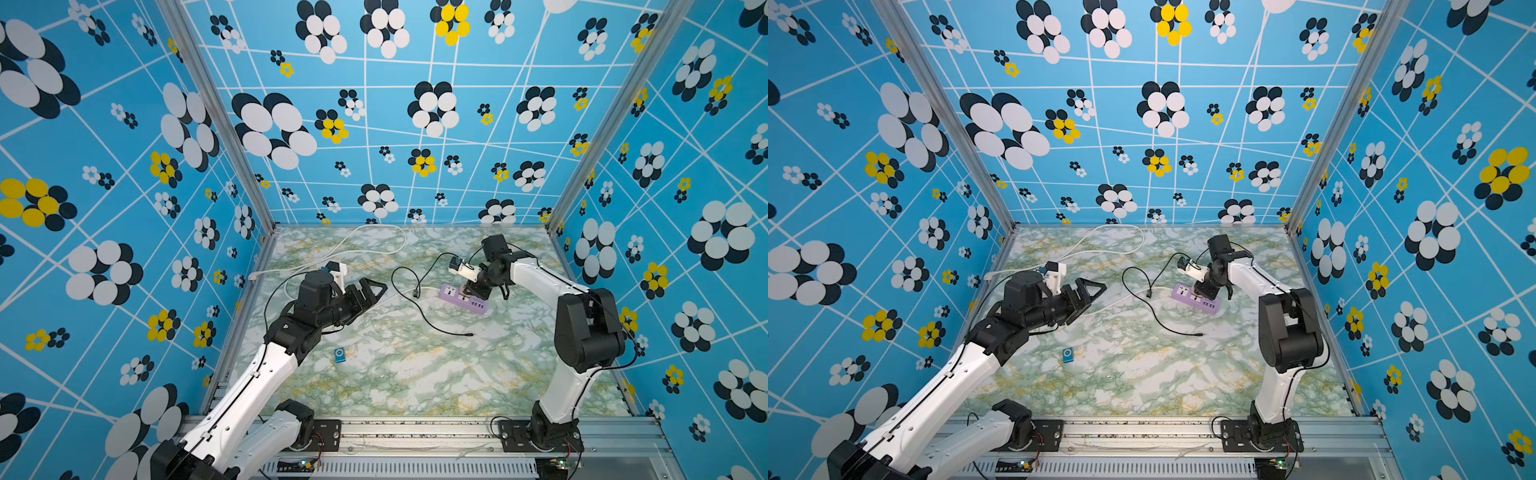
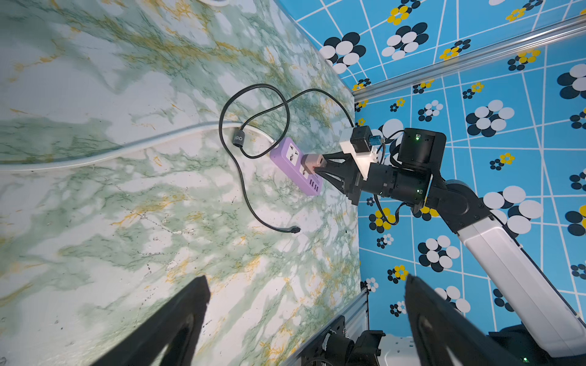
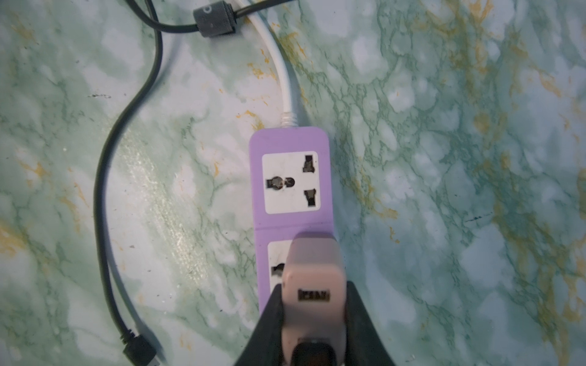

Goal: Charge mp3
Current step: Insert the plug into the socket, then pick up the charging cable from the center of the board.

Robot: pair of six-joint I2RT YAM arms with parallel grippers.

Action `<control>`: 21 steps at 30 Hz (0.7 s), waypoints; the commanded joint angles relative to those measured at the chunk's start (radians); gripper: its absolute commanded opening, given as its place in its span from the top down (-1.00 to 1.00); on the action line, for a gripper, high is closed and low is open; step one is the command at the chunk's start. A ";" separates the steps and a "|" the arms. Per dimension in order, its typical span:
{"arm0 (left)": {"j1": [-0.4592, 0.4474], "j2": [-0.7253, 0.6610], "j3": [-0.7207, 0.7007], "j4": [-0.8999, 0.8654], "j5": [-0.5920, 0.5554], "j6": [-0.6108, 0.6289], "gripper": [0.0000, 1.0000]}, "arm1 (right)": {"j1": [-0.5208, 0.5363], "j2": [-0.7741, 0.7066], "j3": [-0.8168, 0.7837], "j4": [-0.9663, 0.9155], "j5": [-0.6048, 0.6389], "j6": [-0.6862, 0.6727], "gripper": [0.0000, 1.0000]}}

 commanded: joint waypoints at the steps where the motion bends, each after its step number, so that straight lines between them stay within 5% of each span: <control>1: 0.008 -0.018 0.026 -0.013 -0.016 0.007 -0.98 | -0.003 0.003 -0.028 0.043 0.064 0.149 0.17; 2: 0.009 -0.018 0.035 -0.016 -0.020 0.007 -0.98 | -0.005 -0.025 -0.011 0.058 0.055 0.186 -0.21; 8: 0.025 -0.036 0.068 -0.038 -0.035 -0.010 -0.98 | -0.004 -0.293 0.011 0.071 0.033 0.386 -0.81; 15: 0.052 -0.072 0.041 -0.099 -0.040 -0.075 -0.98 | 0.143 -0.690 -0.131 -0.214 0.029 0.830 -0.70; 21: 0.045 -0.109 0.011 -0.101 -0.039 -0.100 -0.98 | 0.354 -0.510 -0.173 -0.496 0.205 0.848 -0.46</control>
